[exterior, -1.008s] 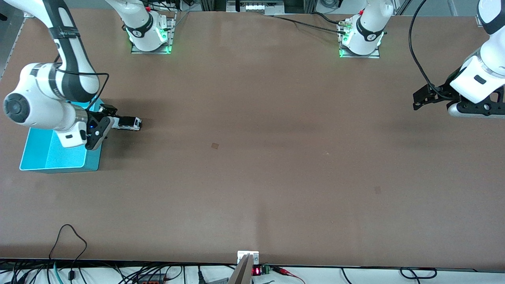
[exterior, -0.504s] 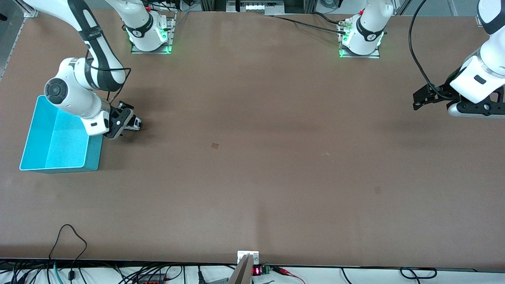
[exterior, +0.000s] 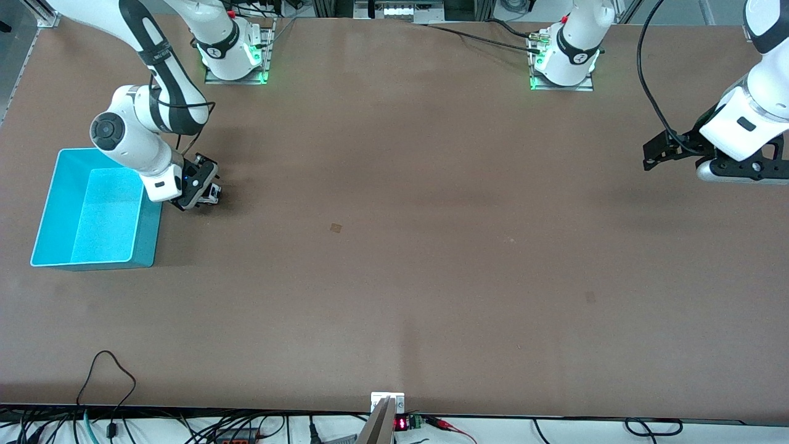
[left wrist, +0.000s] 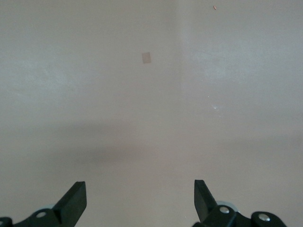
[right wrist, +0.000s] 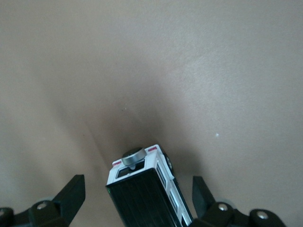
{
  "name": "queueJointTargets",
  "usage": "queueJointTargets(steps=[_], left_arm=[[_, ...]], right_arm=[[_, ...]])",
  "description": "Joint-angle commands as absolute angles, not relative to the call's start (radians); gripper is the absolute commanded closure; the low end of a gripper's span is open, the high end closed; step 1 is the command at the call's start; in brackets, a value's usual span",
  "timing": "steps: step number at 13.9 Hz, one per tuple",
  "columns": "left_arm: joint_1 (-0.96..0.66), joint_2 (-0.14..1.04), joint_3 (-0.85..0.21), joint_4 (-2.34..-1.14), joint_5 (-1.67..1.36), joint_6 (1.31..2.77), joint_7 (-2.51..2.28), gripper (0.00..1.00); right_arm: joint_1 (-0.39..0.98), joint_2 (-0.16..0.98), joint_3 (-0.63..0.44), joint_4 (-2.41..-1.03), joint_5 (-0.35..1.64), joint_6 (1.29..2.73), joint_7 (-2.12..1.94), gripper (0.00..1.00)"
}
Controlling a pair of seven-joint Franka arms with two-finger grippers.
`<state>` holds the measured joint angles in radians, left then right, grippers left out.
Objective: Wind and store white jeep toy
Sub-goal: 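Lift the jeep with the right gripper and carry it over the bin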
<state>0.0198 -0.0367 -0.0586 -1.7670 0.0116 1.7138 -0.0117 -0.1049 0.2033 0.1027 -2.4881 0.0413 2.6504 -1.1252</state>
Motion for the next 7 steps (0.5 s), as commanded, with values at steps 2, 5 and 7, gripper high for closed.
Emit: queueJointTargets(steps=[2, 5, 7], left_arm=[[0.018, -0.038, -0.063, -1.746, -0.003, 1.690, -0.011, 0.00], [0.020, -0.038, -0.063, -1.746, 0.000, 1.689, -0.011, 0.00], [0.018, -0.038, -0.063, -1.746, -0.002, 1.690, -0.011, 0.00]], right_arm=[[-0.147, 0.222, 0.103, -2.508, 0.049, 2.715, -1.235, 0.08], [-0.147, 0.218, 0.103, -2.502, 0.048, 2.715, -1.256, 0.28], [-0.147, 0.218, 0.103, -2.502, 0.048, 2.712, -1.258, 0.48]])
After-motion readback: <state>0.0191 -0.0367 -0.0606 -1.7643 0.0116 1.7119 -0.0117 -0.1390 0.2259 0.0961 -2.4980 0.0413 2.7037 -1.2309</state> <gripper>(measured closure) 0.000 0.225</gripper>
